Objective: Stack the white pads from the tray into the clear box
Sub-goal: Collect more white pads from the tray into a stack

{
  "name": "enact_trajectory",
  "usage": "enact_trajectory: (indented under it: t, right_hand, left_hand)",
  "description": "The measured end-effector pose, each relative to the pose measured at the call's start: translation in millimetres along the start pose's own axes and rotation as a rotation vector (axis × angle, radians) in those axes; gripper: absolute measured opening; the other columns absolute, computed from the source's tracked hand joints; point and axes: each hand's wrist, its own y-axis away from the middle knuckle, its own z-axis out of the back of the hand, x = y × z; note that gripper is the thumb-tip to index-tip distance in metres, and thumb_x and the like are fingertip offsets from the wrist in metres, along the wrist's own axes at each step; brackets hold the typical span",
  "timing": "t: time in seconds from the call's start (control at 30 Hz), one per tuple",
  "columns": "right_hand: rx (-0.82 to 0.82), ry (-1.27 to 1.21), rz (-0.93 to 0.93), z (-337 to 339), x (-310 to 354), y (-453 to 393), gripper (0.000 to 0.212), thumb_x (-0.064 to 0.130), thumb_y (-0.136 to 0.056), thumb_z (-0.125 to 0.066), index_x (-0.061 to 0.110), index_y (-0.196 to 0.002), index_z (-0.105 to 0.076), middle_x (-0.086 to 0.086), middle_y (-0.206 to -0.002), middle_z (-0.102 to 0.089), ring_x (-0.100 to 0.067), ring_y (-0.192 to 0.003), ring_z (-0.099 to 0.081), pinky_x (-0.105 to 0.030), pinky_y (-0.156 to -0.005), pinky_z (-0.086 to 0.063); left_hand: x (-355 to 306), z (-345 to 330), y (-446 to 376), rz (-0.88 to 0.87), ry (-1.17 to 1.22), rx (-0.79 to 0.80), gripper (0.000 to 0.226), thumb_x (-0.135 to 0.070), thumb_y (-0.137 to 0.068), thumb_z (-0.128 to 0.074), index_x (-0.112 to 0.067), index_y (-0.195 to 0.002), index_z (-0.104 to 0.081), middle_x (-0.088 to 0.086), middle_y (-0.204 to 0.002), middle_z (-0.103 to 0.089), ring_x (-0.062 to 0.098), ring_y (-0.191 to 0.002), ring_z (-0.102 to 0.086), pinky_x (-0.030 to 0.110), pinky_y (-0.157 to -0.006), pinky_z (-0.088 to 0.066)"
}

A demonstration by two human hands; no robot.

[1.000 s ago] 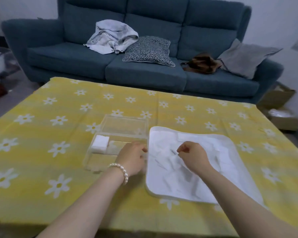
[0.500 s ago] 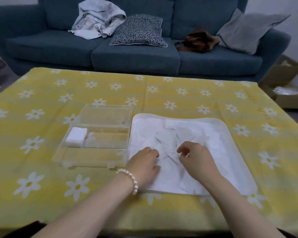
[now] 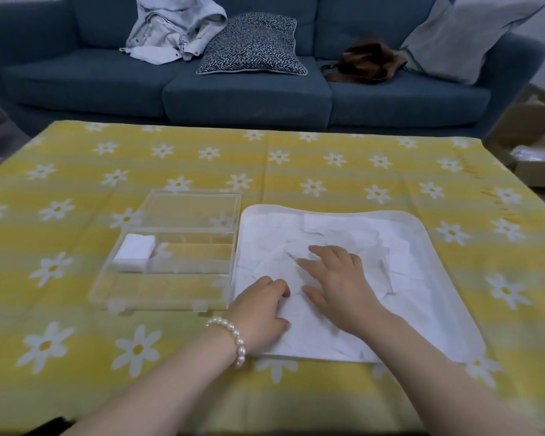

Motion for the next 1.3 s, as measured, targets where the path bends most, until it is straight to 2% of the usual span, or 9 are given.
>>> enact_trajectory:
  t: [0.17,0.3,0.43,0.57,0.7,0.87,0.97,1.1,1.3]
  right_hand:
    - [0.268,0.128,-0.077,-18,3,-12,0.075,0.064,-0.09,-0.004,0.029,-0.12,-0.063,-0.029,-0.123,-0.056,-0.04,-0.107,-0.06,-0.048,-0.084,-0.048]
    - [0.235,0.117,-0.079,-13,6,-17,0.102,0.078,-0.063,0.015,0.033,-0.139,-0.037,-0.017,-0.15,-0.025,-0.028,-0.136,-0.03,-0.041,-0.106,-0.022]
    - [0.132,-0.068,-0.15,-4,-1,-15,0.081,0.062,-0.078,0.001,0.023,-0.125,-0.051,-0.002,-0.134,-0.047,-0.022,-0.124,-0.044,-0.036,-0.099,-0.027]
    - [-0.158,-0.696,-0.33,30,7,-11,0.021,0.025,-0.095,-0.052,0.015,-0.099,-0.071,0.002,-0.102,-0.068,-0.014,-0.098,-0.061,-0.029,-0.088,-0.044]
    - [-0.12,-1.39,-0.453,53,25,9,0.012,0.0,-0.084,-0.063,0.009,-0.081,-0.071,-0.01,-0.08,-0.072,-0.022,-0.074,-0.071,-0.025,-0.073,-0.055]
    - [0.076,-1.492,-0.38,56,33,29,0.012,-0.004,-0.083,-0.061,0.005,-0.085,-0.069,-0.013,-0.072,-0.071,-0.027,-0.076,-0.072,-0.029,-0.078,-0.055]
    - [0.117,-1.487,-0.39,58,31,28,0.016,-0.007,-0.085,-0.057,0.006,-0.081,-0.066,-0.019,-0.069,-0.07,-0.027,-0.074,-0.071,-0.032,-0.078,-0.054]
    - [0.11,-1.548,-0.433,56,29,22,0.022,-0.01,-0.087,-0.05,0.008,-0.075,-0.05,-0.018,-0.063,-0.064,-0.026,-0.062,-0.068,-0.031,-0.07,-0.05]
    - [0.116,-1.456,-0.525,48,30,20,0.008,0.012,-0.096,-0.049,0.011,-0.094,-0.041,-0.02,-0.078,-0.07,-0.027,-0.059,-0.067,-0.031,-0.063,-0.051]
  left_hand:
    - [2,5,2,0.0,0.002,-0.07,0.04,-0.034,-0.087,-0.06,-0.022,-0.124,-0.049,-0.004,-0.119,-0.045,0.017,-0.104,-0.053,0.03,-0.088,-0.044]
    - [7,11,1,-0.001,0.053,-0.121,0.034,-0.032,-0.089,-0.057,-0.022,-0.122,-0.051,-0.005,-0.117,-0.048,0.014,-0.1,-0.054,0.027,-0.085,-0.043]
    - [8,15,-2,-0.013,0.188,-0.23,0.026,-0.026,-0.09,-0.059,-0.02,-0.114,-0.056,-0.005,-0.111,-0.054,0.009,-0.089,-0.055,0.017,-0.079,-0.04]
    - [0,19,-6,0.059,0.609,-0.342,0.008,-0.019,-0.087,-0.065,-0.018,-0.094,-0.061,0.0,-0.094,-0.064,0.013,-0.078,-0.061,0.018,-0.071,-0.047]
    - [-12,26,-4,0.175,1.249,-0.229,0.014,-0.024,-0.088,-0.063,-0.011,-0.093,-0.064,0.008,-0.096,-0.07,0.018,-0.085,-0.067,0.03,-0.075,-0.053]
    - [-15,29,1,0.148,1.593,-0.008,0.021,-0.027,-0.09,-0.056,-0.008,-0.092,-0.065,0.007,-0.083,-0.071,0.017,-0.072,-0.067,0.028,-0.064,-0.053]
    - [-12,30,1,0.149,1.747,0.035,0.035,-0.025,-0.084,-0.057,-0.001,-0.109,-0.063,0.017,-0.104,-0.069,0.025,-0.088,-0.067,0.033,-0.074,-0.055]
    - [-10,31,1,0.138,1.785,0.047,0.048,-0.018,-0.081,-0.057,0.006,-0.123,-0.055,0.024,-0.118,-0.063,0.032,-0.099,-0.064,0.038,-0.082,-0.055]
    - [-8,25,-1,0.184,1.733,-0.049,0.03,-0.007,-0.091,-0.051,0.006,-0.117,-0.057,0.018,-0.099,-0.069,0.026,-0.081,-0.068,0.036,-0.076,-0.055]
